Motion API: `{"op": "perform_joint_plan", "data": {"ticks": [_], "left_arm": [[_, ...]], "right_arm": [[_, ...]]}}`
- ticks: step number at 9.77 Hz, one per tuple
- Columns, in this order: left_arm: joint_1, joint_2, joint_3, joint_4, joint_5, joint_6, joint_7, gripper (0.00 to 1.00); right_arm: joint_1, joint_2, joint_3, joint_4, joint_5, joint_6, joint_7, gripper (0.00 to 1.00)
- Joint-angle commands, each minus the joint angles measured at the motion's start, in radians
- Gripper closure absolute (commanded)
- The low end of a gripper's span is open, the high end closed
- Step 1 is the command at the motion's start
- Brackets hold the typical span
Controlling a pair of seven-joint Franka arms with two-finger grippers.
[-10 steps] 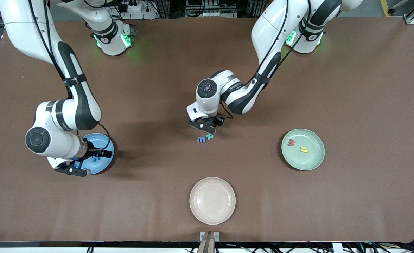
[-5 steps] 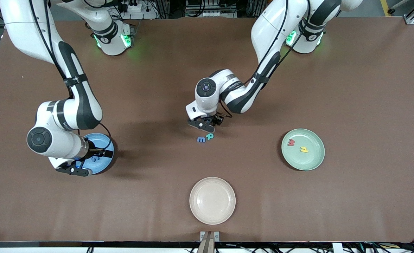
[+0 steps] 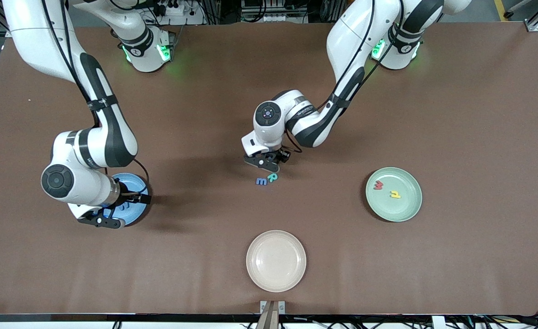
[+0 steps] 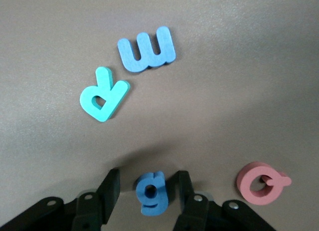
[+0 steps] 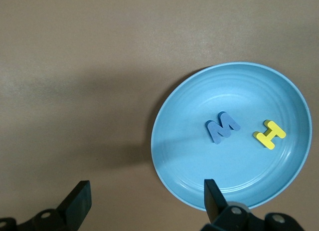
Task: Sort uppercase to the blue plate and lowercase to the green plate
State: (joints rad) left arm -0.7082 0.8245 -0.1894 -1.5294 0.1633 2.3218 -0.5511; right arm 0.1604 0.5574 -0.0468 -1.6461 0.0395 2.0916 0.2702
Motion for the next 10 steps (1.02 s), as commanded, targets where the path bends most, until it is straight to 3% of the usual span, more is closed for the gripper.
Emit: {"op": "perform_joint_plan", "data": {"ticks": [1, 4, 7, 10], "left_arm": [[0.004, 0.007, -0.012, -0.025, 0.027, 0.002, -0.036, 0.62], [0.004, 0.007, -0.012, -0.025, 0.027, 0.002, -0.036, 0.64], [0.004, 0.007, -0.015, -0.022, 0.027, 0.002, -0.033, 0.76], [0.007, 0.005, -0.015, -0.02, 0.027, 0.002, -0.029, 0.8]], "right_arm": [[0.002, -0.024, 0.001, -0.021, 0.007, -0.005, 0.015, 0.0], [0.004, -0.024, 0.001, -0.021, 0.016, -0.004, 0.015, 0.0], [0.022, -0.019, 0.001, -0.014, 0.031, -0.001, 0.041, 0.0], [0.048, -0.014, 0.001, -0.001, 0.031, 0.005, 0.102, 0.0]]}}
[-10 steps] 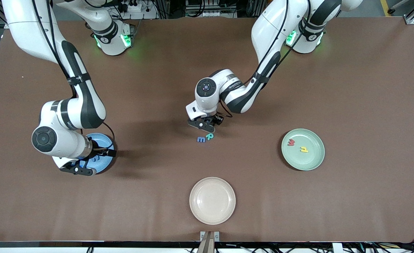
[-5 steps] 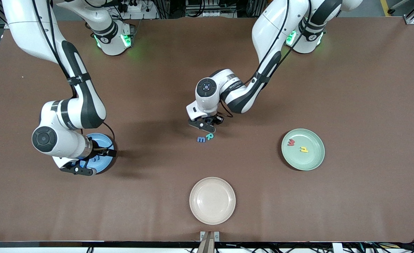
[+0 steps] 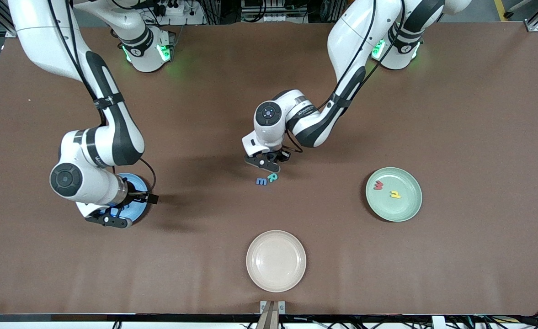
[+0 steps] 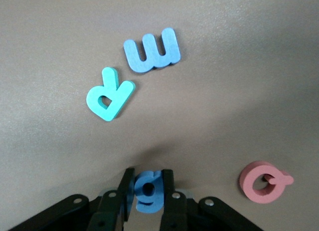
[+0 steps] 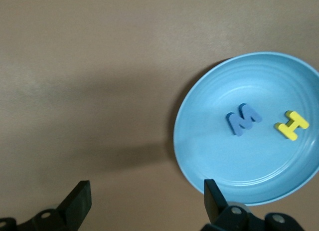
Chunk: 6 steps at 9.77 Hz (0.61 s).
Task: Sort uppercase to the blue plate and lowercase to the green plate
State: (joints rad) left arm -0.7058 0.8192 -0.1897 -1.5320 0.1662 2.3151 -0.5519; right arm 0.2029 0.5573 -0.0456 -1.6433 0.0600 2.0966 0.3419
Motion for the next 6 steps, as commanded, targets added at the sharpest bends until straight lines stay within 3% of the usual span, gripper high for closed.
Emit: {"op": "perform_joint_plan", "data": {"ticks": [1, 6], "left_arm": [[0.005, 0.009, -0.014, -0.016, 0.024, 0.009, -0.025, 0.8], [0.063, -0.047, -0.031, -0.017, 0.024, -0.071, 0.067, 0.8]], "right_arm": [[0.016, -0.013, 0.0, 0.0, 0.012, 0.003, 0.051, 0.0], [0.064, 0.009, 0.0, 0.034, 0.012, 0.002, 0.19, 0.0]]}}
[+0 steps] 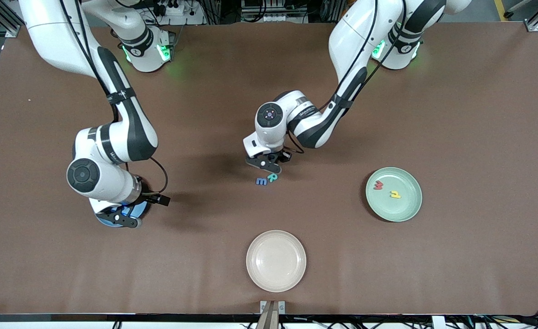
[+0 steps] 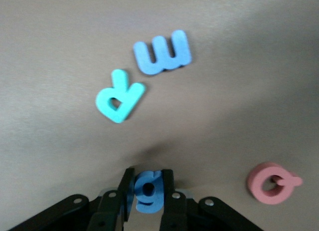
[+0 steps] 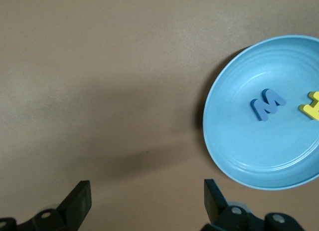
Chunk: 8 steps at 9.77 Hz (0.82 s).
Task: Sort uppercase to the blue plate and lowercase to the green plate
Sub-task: 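Lift the blue g with the left gripper while the right gripper reaches the R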
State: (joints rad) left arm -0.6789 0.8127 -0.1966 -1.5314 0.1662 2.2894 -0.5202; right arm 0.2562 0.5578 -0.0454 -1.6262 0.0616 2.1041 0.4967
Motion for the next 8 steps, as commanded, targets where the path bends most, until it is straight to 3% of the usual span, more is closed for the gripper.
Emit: {"op": "perform_joint_plan", "data": {"ticks": [1, 5, 8], "left_arm": [[0.062, -0.064, -0.026, -0.021, 0.021, -0.085, 0.084, 0.8], [0.168, -0.168, -0.024, -0.085, 0.007, -0.145, 0.292, 0.81], [0.278, -0.233, -0.024, -0.144, 0.007, -0.145, 0.4, 0.81]], "right_arm": [[0.02, 0.02, -0.001, 0.035, 0.011, -0.006, 0.064, 0.0], [0.119, 0.06, -0.002, 0.046, 0.007, 0.013, 0.3, 0.0], [0.25, 0.155, -0.004, 0.159, 0.018, 0.065, 0.596, 0.0]]}}
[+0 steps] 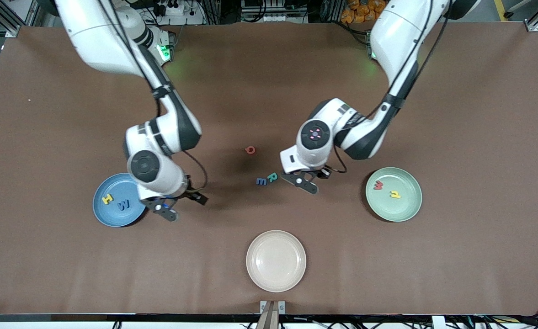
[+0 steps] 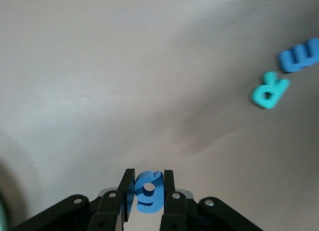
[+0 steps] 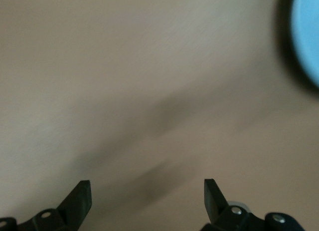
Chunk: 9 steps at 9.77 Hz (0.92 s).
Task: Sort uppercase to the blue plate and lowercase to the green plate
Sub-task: 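Lift the blue g with the left gripper while the right gripper reaches the R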
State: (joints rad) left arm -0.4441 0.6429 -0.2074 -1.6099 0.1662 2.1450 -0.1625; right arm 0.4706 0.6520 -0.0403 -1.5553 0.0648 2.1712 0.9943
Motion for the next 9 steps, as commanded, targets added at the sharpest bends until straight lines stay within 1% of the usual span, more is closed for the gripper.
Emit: {"op": "perform_joint_plan", "data": {"ticks": [1, 2, 4, 5, 6, 7, 8, 9], "left_arm": [[0.083, -0.081, -0.012, -0.093, 0.007, 0.004, 0.114, 0.81], [0.129, -0.107, -0.006, -0.129, 0.007, 0.012, 0.188, 0.81], [0.218, -0.156, -0.006, -0.191, 0.01, 0.018, 0.291, 0.81], [0.266, -0.16, -0.006, -0.241, 0.012, 0.077, 0.343, 0.81], [0.304, -0.175, -0.006, -0.336, 0.01, 0.214, 0.38, 0.81], [0.323, -0.175, -0.003, -0.363, 0.009, 0.258, 0.423, 0.81], [0.346, -0.172, 0.0, -0.369, 0.01, 0.269, 0.479, 0.81], [0.353, -0.172, 0.002, -0.384, 0.01, 0.285, 0.492, 0.81]], "right_arm": [[0.075, 0.089, -0.009, 0.118, 0.024, 0.021, 0.188, 0.0], [0.13, 0.113, -0.015, 0.13, 0.036, 0.057, 0.283, 0.0], [0.186, 0.147, -0.024, 0.142, 0.053, 0.1, 0.433, 0.0], [0.213, 0.164, -0.024, 0.149, 0.067, 0.119, 0.505, 0.0], [0.23, 0.185, -0.024, 0.18, 0.078, 0.119, 0.568, 0.0], [0.268, 0.236, -0.024, 0.229, 0.084, 0.119, 0.627, 0.0], [0.289, 0.28, -0.024, 0.283, 0.084, 0.114, 0.677, 0.0], [0.299, 0.294, -0.024, 0.299, 0.084, 0.117, 0.687, 0.0]]}}
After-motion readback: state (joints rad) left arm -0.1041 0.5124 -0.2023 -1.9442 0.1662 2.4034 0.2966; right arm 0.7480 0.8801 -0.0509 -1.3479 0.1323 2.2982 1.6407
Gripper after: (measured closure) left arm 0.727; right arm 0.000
